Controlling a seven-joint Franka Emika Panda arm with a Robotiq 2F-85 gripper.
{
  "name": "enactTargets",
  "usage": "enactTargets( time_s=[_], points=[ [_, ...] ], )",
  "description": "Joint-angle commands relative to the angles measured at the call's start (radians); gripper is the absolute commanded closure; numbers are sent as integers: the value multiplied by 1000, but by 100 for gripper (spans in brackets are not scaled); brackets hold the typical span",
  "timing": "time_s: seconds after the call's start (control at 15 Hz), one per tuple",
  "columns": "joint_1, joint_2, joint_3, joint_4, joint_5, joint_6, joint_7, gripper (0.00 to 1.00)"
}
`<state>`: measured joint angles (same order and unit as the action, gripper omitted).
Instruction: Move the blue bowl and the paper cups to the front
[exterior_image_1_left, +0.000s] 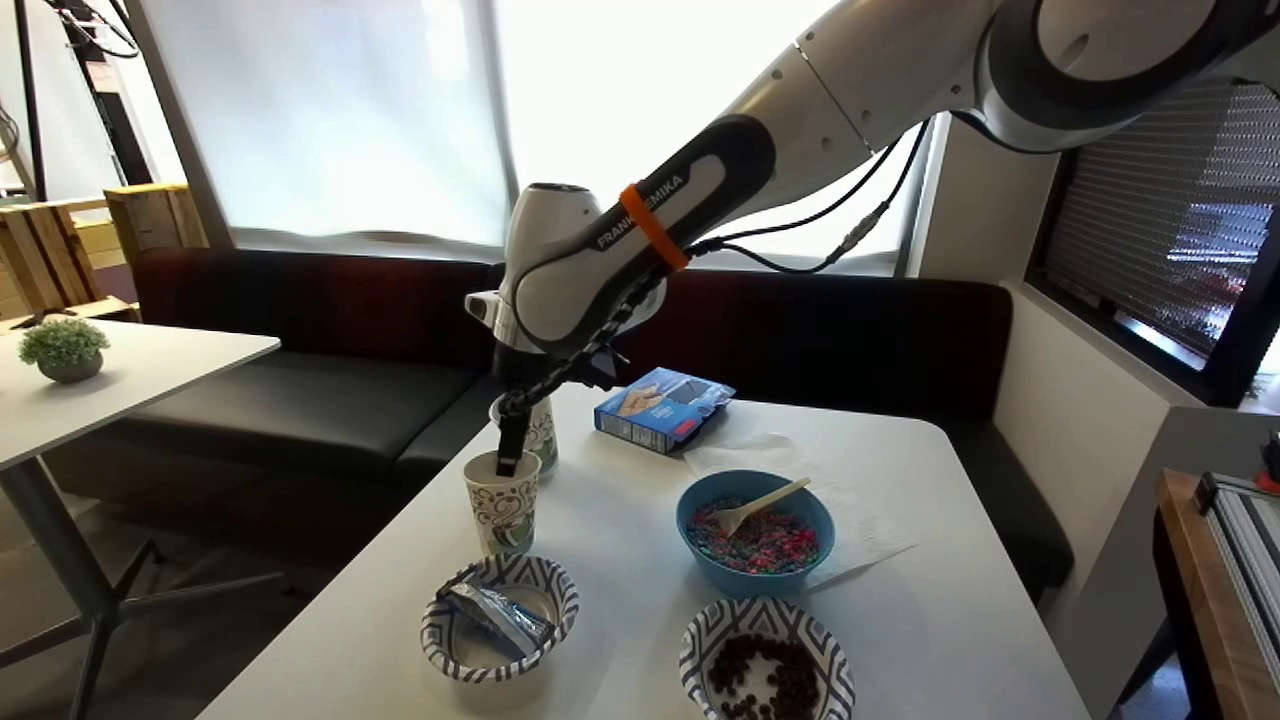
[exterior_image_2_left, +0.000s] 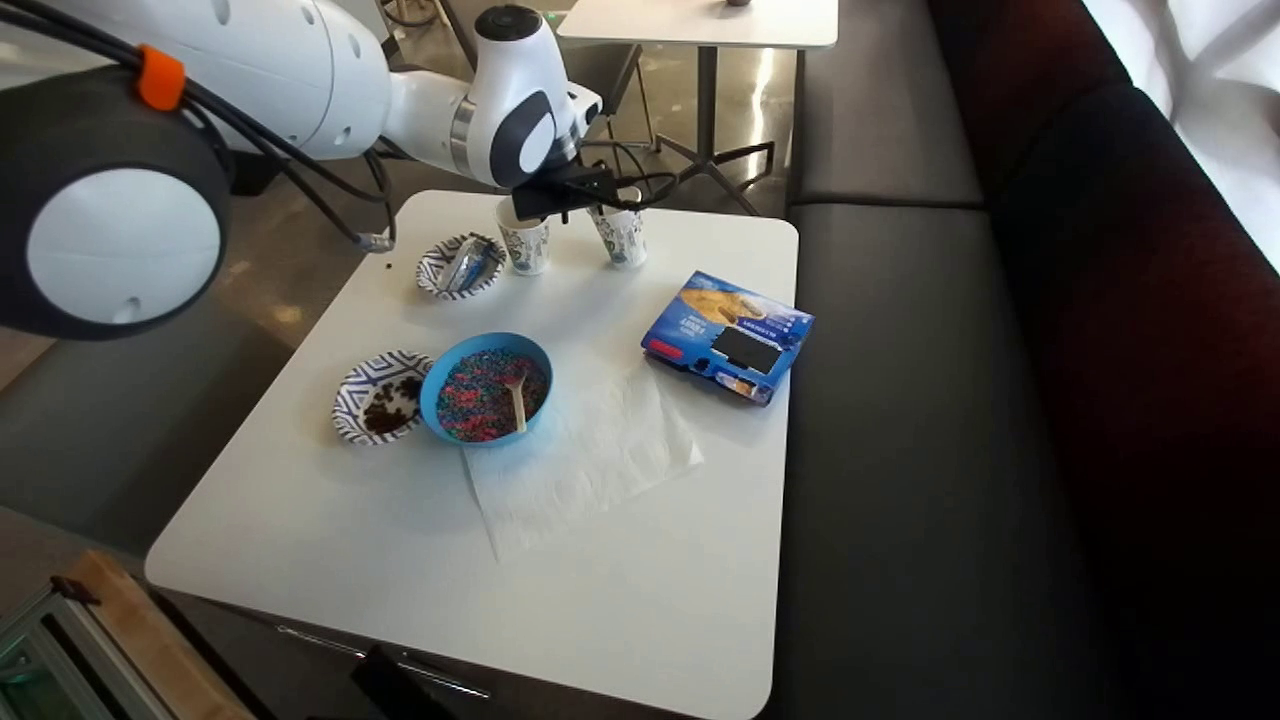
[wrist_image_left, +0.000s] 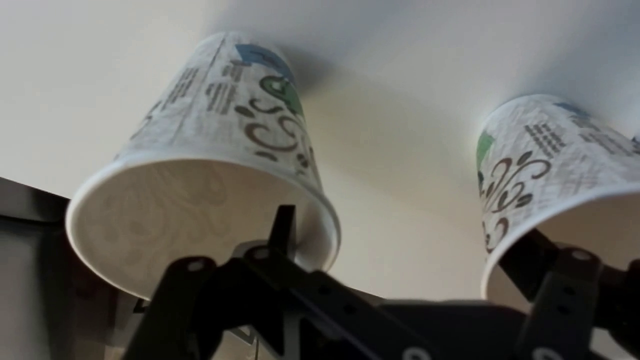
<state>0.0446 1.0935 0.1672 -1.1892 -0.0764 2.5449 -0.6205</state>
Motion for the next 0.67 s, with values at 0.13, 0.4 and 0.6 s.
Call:
enactTargets(
  time_s=[0.13, 0.4, 0.6],
  points=[
    [17, -32, -36, -73, -50, 47, 68, 3],
    [14, -38, -43, -92, -63, 58, 92, 18],
    [12, -44, -43, -105, -68, 60, 102, 17]
  ],
)
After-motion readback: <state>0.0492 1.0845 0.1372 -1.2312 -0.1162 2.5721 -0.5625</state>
